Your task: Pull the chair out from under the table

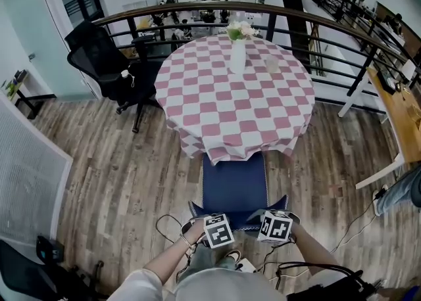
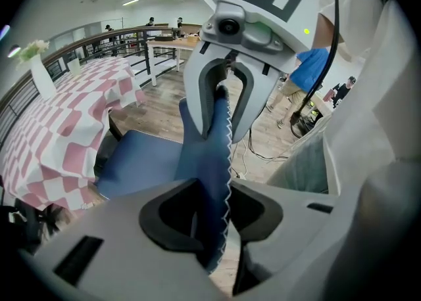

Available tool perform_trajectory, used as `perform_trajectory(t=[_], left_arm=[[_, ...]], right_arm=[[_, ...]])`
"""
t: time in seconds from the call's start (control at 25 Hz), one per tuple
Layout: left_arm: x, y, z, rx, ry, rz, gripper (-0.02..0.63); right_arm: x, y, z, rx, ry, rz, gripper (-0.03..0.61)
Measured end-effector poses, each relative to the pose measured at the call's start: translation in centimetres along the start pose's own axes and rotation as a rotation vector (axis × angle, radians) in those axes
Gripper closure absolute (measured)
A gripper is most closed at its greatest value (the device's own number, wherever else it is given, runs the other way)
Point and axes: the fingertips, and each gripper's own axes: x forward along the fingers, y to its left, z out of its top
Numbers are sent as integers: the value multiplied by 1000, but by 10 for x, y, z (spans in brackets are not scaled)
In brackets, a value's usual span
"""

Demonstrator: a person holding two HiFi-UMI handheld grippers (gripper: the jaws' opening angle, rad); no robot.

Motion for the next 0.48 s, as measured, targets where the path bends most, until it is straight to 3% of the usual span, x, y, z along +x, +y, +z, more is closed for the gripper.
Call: perform_trajectory(t=[0.48], left_arm=[[6, -47, -9, 28, 26, -63, 494]], right_arm=[[10, 44, -7, -7, -9, 35, 456]])
